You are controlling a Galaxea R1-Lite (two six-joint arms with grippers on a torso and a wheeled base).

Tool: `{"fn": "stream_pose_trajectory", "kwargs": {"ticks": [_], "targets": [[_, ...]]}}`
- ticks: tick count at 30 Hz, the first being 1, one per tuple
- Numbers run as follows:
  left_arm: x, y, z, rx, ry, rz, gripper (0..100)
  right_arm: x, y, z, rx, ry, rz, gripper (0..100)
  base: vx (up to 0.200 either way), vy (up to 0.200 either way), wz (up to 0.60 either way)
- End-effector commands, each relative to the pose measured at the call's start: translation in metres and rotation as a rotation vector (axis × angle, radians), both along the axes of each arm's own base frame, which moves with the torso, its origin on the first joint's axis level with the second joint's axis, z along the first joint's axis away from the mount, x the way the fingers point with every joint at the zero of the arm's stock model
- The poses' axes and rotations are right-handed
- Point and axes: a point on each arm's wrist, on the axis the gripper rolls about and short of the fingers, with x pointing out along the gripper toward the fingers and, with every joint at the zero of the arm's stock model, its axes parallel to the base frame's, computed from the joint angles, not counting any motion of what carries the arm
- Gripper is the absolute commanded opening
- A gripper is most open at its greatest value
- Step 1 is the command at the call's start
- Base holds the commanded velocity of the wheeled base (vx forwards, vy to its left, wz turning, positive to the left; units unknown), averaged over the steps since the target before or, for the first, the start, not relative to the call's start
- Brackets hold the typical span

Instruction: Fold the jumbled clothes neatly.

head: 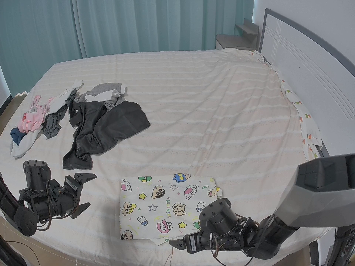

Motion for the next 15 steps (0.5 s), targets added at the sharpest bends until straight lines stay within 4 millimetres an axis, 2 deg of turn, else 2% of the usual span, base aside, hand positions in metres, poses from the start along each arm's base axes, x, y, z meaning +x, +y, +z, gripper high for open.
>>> {"fn": "stream_pose_trajectory", "kwargs": {"ticks": [1, 3, 4, 5, 8, 9, 10, 12, 15], "targets": [[0.000, 0.000, 0.000, 0.000, 0.001, 0.000, 100, -0.008, -0.020, 0.052, 0.098, -0.079, -0.016, 100, 0.000, 0.000, 0.00], [0.000, 0.000, 0.000, 0.000, 0.001, 0.000, 100, -0.002, -0.028, 0.069, 0.136, -0.119, -0.039, 100, 0.000, 0.000, 0.00], [0.000, 0.000, 0.000, 0.000, 0.001, 0.000, 100, -0.002, -0.028, 0.069, 0.136, -0.119, -0.039, 100, 0.000, 0.000, 0.00], [0.000, 0.000, 0.000, 0.000, 0.001, 0.000, 100, 0.013, -0.036, 0.079, 0.153, -0.158, -0.078, 100, 0.000, 0.000, 0.00], [0.000, 0.000, 0.000, 0.000, 0.001, 0.000, 100, 0.042, -0.049, 0.081, 0.137, -0.205, -0.139, 100, 0.000, 0.000, 0.00], [0.000, 0.000, 0.000, 0.000, 0.001, 0.000, 100, 0.054, -0.054, 0.076, 0.126, -0.207, -0.160, 100, 0.000, 0.000, 0.00], [0.000, 0.000, 0.000, 0.000, 0.001, 0.000, 100, 0.054, -0.054, 0.076, 0.126, -0.207, -0.160, 100, 0.000, 0.000, 0.00], [0.000, 0.000, -0.001, 0.000, 0.002, 0.000, 100, 0.084, -0.060, 0.058, 0.092, -0.199, -0.190, 100, 0.000, 0.000, 0.00], [0.001, 0.000, -0.002, 0.001, 0.010, 0.000, 100, 0.109, -0.059, 0.039, 0.066, -0.200, -0.212, 100, 0.000, 0.000, 0.00]]}}
